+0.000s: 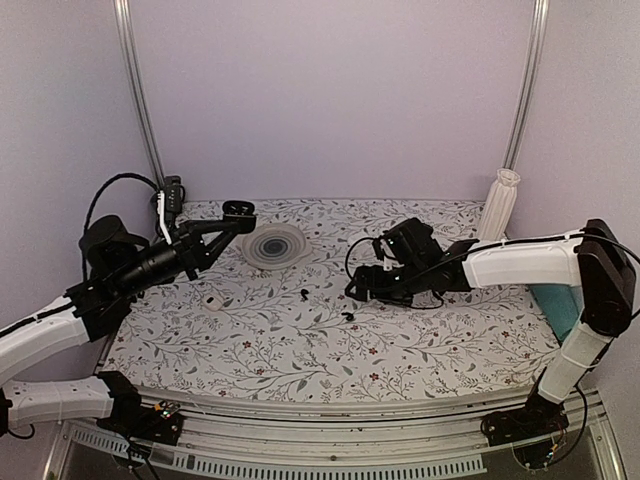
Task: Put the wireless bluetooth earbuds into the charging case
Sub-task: Adjust the right earbud at the center of the board, then pick up the right earbud from the center of the board.
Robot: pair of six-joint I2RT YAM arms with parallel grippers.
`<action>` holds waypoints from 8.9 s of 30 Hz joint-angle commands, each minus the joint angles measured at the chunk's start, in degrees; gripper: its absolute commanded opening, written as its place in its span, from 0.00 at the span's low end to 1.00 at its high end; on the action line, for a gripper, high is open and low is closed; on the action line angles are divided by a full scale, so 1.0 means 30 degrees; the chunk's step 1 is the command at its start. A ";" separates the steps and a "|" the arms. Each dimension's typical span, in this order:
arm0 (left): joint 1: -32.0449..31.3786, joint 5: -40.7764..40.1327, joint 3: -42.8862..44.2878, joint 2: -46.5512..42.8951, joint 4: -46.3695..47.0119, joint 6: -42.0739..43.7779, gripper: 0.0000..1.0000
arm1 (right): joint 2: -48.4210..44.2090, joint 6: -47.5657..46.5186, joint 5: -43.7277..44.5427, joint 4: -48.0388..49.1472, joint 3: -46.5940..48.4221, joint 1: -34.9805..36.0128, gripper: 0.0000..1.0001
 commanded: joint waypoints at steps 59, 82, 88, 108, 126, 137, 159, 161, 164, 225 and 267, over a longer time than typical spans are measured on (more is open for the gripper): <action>0.0670 0.1533 0.0367 0.1819 0.0116 0.0979 0.00 | 0.6554 0.0973 0.5631 -0.4968 0.5373 0.2523 0.34; 0.0724 0.1924 0.0387 0.2732 0.0040 0.0518 0.00 | 0.6091 -0.0833 0.5384 -0.3639 0.3921 0.2655 0.32; 0.0752 0.1345 0.0671 0.2469 -0.0551 0.0898 0.00 | 0.5522 -0.1506 0.5709 -0.3108 0.3244 0.2609 0.32; 0.0951 0.1758 0.1231 0.3355 0.0130 0.1249 0.00 | 0.2544 -0.0735 0.4449 -0.2587 0.2895 0.1802 0.35; 0.1194 0.1975 0.1058 0.2735 -0.0515 0.1408 0.00 | 0.5168 0.1330 0.3462 -0.2479 0.3845 0.1112 0.33; 0.1252 0.2348 0.0772 0.2628 -0.0297 0.1321 0.00 | 0.6237 0.1479 0.3887 -0.2192 0.4242 0.1104 0.32; 0.1401 0.2401 0.0723 0.2574 -0.0598 0.1300 0.00 | 0.6964 0.0420 0.5042 -0.3249 0.5230 0.1400 0.23; 0.1399 0.2440 0.0693 0.2621 -0.0546 0.1245 0.00 | 0.6950 0.0325 0.5113 -0.3287 0.5267 0.1487 0.23; 0.1384 0.2449 0.0693 0.2666 -0.0502 0.1169 0.00 | 0.6837 0.0115 0.5349 -0.3478 0.5175 0.1628 0.24; 0.1465 0.2212 -0.1185 0.3781 0.1276 0.0249 0.00 | 0.5056 -0.2438 0.4693 -0.4261 0.5582 0.1561 0.27; 0.1841 0.3276 -0.1380 0.2455 0.1434 0.0404 0.00 | 0.8898 0.6382 0.4024 -0.8170 0.9166 0.0973 0.22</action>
